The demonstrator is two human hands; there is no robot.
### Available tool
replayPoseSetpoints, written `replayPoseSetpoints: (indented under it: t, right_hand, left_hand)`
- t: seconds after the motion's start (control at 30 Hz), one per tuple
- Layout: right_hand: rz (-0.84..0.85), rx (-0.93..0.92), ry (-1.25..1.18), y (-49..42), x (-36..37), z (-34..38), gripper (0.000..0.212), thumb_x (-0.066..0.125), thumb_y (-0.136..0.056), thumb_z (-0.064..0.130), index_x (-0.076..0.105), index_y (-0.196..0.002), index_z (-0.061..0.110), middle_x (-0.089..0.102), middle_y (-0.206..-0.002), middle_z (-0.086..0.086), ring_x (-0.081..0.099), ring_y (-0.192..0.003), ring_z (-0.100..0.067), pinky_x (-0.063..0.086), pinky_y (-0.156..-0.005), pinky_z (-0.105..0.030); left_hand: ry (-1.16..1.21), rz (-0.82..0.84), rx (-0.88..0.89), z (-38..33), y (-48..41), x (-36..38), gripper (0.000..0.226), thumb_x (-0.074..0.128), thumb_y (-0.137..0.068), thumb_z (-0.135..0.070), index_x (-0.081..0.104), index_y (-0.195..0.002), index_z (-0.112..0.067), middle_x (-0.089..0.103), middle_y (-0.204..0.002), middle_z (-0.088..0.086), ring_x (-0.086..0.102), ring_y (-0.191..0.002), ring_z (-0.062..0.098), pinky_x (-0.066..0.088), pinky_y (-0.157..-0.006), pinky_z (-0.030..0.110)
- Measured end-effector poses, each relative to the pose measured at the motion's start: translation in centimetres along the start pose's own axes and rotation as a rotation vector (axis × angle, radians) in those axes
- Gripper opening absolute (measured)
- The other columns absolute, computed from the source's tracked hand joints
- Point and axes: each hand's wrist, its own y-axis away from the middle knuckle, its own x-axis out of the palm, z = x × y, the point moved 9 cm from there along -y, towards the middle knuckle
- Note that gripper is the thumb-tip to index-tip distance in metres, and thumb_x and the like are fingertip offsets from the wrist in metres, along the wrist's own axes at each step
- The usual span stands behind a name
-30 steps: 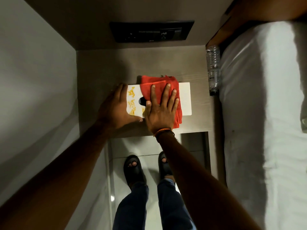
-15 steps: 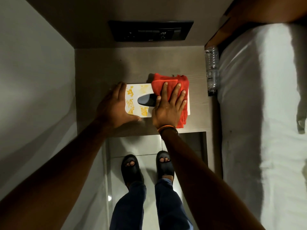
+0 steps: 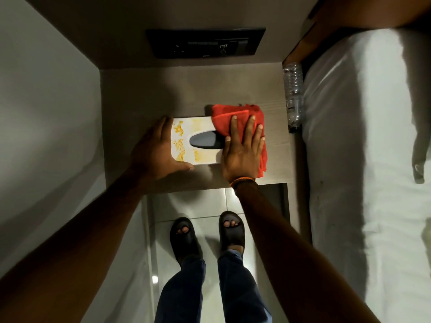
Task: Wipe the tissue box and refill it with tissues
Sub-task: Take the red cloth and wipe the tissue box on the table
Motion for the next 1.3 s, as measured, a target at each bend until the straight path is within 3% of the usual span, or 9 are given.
replayPoseSetpoints:
  t: [0.2,0.4,0.53,0.67,0.83,0.93,1.07,1.3]
  right_hand:
    - [-0.011,0.099,-0.033,0.4,0.1,1.4,0.059,0.028,-0.104,0.039,0.032,-0.160,0.024,0.019,-0.168,-0.019,0.013,-0.153,-0.050,0.011,-0.124,-0.062]
    - [0.075,-0.051,-0.076,3.1,2.3,6.8,0.058,0.037,-0.105,0.037,0.029,-0.161,0.025,0.015,-0.170,-0.015,0.008,-0.156,-0.045,0.009,-0.125,-0.059]
    - [0.055,-0.080,-0.038,2.3,1.7,4.2,0.057,0.035,-0.106,0.038,0.030,-0.161,0.024,0.016,-0.170,-0.015,0.012,-0.155,-0.045,0.010,-0.125,-0.058]
    - [0.013,0.048,-0.042,0.1,0.0,-1.0,0.056,0.033,-0.106,0.037,0.032,-0.160,0.026,0.019,-0.169,-0.018,0.016,-0.153,-0.050,0.018,-0.122,-0.064]
    - [0.015,0.120,-0.021,0.2,0.0,0.2,0.058,0.032,-0.103,0.036,0.032,-0.160,0.023,0.019,-0.168,-0.021,0.014,-0.152,-0.052,0.015,-0.122,-0.065]
    - [0.064,0.058,-0.042,1.6,0.7,4.2,0.068,0.022,-0.096,0.041,0.028,-0.161,0.022,0.016,-0.169,-0.020,0.010,-0.154,-0.050,0.008,-0.124,-0.062]
    - [0.094,0.031,-0.096,2.7,2.0,7.2,0.064,0.025,-0.101,0.040,0.024,-0.162,0.022,0.011,-0.170,-0.018,0.006,-0.155,-0.047,0.007,-0.125,-0.060]
    - [0.074,-0.080,-0.184,1.7,-1.0,2.6,0.060,0.024,-0.106,0.038,0.025,-0.162,0.017,0.015,-0.170,-0.015,0.009,-0.155,-0.046,0.011,-0.125,-0.059]
  left_hand:
    - [0.003,-0.021,-0.016,-0.1,0.0,0.3,0.145,0.091,-0.052,-0.066,0.009,-0.161,-0.017,0.016,-0.169,0.007,0.027,-0.151,0.034,0.035,-0.117,0.050]
    - [0.053,-0.051,0.003,0.0,0.1,-0.1,0.137,0.090,-0.056,-0.063,0.016,-0.161,-0.014,0.020,-0.168,0.010,0.028,-0.151,0.035,0.037,-0.116,0.053]
    - [0.047,-0.007,-0.014,0.0,0.1,0.0,0.143,0.092,-0.053,-0.063,0.011,-0.161,-0.018,0.017,-0.169,0.007,0.027,-0.151,0.033,0.035,-0.116,0.051]
    - [0.033,0.008,-0.028,0.2,-0.1,0.5,0.143,0.090,-0.053,-0.066,0.008,-0.161,-0.020,0.015,-0.169,0.005,0.025,-0.152,0.032,0.032,-0.119,0.048]
    - [0.028,0.000,-0.031,0.2,-0.3,0.8,0.144,0.091,-0.053,-0.065,0.008,-0.162,-0.020,0.013,-0.170,0.005,0.024,-0.153,0.033,0.032,-0.120,0.050]
    - [0.035,-0.018,-0.019,0.2,-0.2,0.5,0.142,0.092,-0.054,-0.062,0.010,-0.162,-0.017,0.015,-0.170,0.007,0.025,-0.152,0.033,0.035,-0.119,0.051]
    - [0.007,-0.039,0.007,0.3,-0.2,0.3,0.135,0.090,-0.058,-0.060,0.014,-0.161,-0.015,0.021,-0.167,0.010,0.032,-0.148,0.036,0.041,-0.113,0.055]
    - [0.086,0.028,0.027,0.6,0.1,0.8,0.147,0.089,-0.053,-0.068,0.004,-0.162,-0.020,0.014,-0.170,0.007,0.026,-0.151,0.035,0.034,-0.118,0.052]
